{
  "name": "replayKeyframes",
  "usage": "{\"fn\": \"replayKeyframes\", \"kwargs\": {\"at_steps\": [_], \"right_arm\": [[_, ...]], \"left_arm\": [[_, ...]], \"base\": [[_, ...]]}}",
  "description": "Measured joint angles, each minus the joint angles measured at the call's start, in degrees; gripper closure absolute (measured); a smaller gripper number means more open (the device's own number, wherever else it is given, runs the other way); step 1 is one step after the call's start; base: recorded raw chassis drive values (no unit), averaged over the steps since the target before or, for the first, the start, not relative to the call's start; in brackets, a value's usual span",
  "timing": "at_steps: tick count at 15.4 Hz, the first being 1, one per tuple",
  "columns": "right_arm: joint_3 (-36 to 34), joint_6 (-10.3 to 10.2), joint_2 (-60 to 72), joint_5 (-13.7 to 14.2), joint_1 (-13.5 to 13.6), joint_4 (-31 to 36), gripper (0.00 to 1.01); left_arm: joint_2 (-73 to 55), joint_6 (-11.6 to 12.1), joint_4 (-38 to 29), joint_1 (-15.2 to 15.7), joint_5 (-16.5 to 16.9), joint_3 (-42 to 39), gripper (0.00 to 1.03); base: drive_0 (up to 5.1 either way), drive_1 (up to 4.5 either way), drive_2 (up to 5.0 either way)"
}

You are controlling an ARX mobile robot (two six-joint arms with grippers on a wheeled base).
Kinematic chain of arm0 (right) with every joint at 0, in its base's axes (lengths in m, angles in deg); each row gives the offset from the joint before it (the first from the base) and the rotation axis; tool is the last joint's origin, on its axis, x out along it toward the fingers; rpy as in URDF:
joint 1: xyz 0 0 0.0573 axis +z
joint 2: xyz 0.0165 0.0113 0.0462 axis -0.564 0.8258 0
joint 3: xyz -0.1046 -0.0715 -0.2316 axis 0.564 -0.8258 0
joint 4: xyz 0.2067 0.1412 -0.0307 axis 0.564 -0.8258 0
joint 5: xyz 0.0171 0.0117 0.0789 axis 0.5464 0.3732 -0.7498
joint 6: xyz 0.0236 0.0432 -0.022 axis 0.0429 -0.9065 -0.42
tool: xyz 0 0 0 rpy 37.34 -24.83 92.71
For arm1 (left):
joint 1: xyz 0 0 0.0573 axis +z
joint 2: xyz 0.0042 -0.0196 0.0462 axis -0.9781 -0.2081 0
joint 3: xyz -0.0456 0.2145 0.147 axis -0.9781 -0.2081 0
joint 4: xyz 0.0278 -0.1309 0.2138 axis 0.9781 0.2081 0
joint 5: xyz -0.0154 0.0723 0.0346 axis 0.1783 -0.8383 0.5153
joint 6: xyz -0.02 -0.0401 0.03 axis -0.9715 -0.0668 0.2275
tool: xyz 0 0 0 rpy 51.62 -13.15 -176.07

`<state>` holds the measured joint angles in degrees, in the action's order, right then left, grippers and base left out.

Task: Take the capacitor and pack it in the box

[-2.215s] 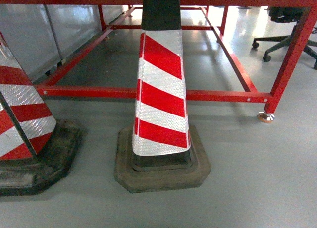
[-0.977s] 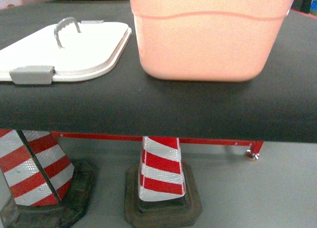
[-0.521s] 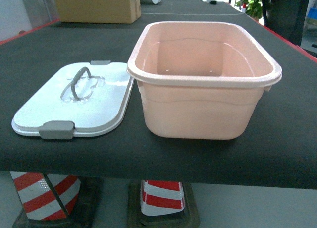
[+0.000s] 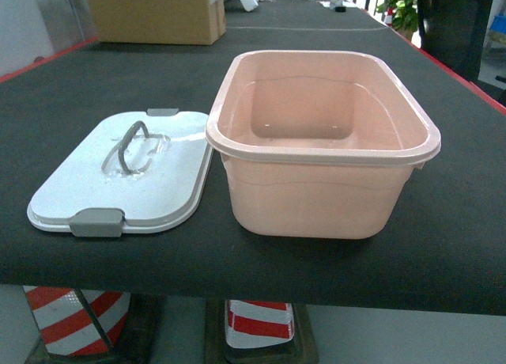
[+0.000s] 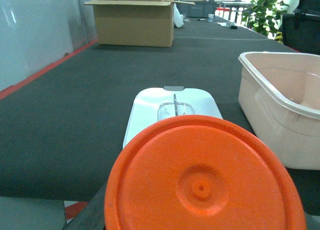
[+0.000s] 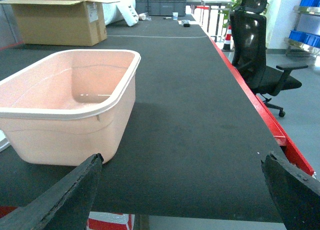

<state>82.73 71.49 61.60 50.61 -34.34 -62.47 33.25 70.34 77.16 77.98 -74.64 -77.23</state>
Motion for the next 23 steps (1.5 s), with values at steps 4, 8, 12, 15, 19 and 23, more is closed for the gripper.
{"fn": "replayKeyframes", "kwargs": {"at_steps": [4, 8, 12, 15, 19, 23], "right_arm": [[0.0, 0.0, 0.0, 0.0, 0.0, 0.0, 0.03], [0.0, -0.04, 0.0, 0.09, 0.0, -0.02, 0.03], [0.0, 0.0, 0.0, 0.0, 0.0, 0.0, 0.03], [0.0, 0.0, 0.0, 0.0, 0.0, 0.0, 0.03], [0.0, 0.0, 0.0, 0.0, 0.0, 0.0, 0.03], [0.0, 0.0, 0.0, 0.0, 0.0, 0.0, 0.03]], "left_arm": [[0.0, 0.02, 0.0, 0.0, 0.0, 0.0, 0.6], [-8.15, 2.49, 7.82, -5.42, -9.77, 4.0, 0.6], [-49.05, 2.99, -20.96, -19.26, -22.95, 21.86, 0.6], [-78.12, 2.54, -24.2, -25.53, -22.8, 47.43, 0.6], [-108.54, 1.29, -17.05, -32.06, -19.37, 81.02, 0.6], [-118.16, 0.94, -18.4, -31.43, -18.71, 87.93, 0.24]], "base": [[0.0, 0.0, 0.0], [0.0, 0.0, 0.0], [0.0, 0.0, 0.0], [0.0, 0.0, 0.0], [0.0, 0.0, 0.0], [0.0, 0.0, 0.0]]}}
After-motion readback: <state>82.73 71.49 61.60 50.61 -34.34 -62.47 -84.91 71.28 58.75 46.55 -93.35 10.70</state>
